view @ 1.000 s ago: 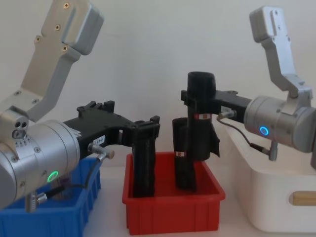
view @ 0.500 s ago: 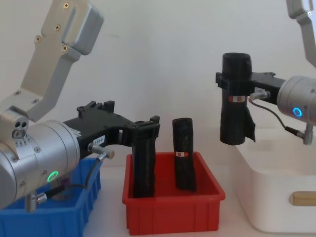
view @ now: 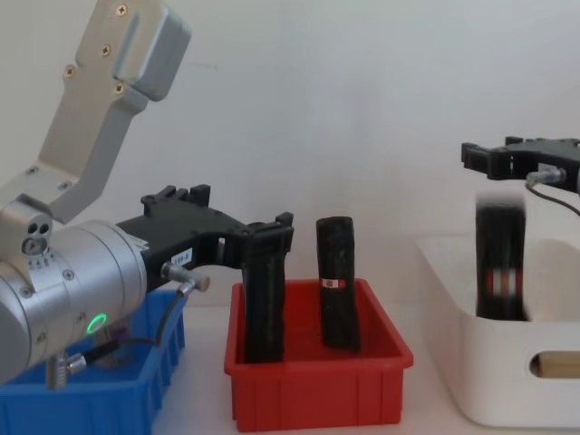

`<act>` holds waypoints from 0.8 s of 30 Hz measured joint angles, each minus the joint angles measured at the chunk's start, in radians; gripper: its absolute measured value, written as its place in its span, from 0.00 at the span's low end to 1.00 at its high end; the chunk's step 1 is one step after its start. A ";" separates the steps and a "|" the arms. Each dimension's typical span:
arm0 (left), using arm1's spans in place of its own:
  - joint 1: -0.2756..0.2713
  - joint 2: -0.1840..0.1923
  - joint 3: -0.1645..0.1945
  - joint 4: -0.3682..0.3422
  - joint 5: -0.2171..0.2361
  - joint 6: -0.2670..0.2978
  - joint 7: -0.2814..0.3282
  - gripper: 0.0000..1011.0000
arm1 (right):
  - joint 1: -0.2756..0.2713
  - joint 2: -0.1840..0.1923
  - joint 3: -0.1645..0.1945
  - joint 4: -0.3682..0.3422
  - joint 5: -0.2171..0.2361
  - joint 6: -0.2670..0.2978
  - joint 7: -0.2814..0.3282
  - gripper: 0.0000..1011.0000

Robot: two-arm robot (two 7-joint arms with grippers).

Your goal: Pick the cotton swabs from the blue box and place them into the white box.

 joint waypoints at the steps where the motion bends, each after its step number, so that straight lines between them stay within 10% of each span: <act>1: 0.000 0.000 0.000 0.000 0.000 0.000 0.000 0.99 | -0.001 0.002 0.002 -0.002 0.000 0.004 -0.003 0.54; 16: 0.000 0.000 0.000 0.000 0.000 0.000 0.000 0.99 | -0.012 0.022 0.026 -0.015 -0.001 0.035 -0.033 0.99; 24: 0.000 0.000 0.000 0.000 0.000 0.000 0.000 0.99 | -0.014 0.025 0.030 -0.016 0.000 0.039 -0.037 0.99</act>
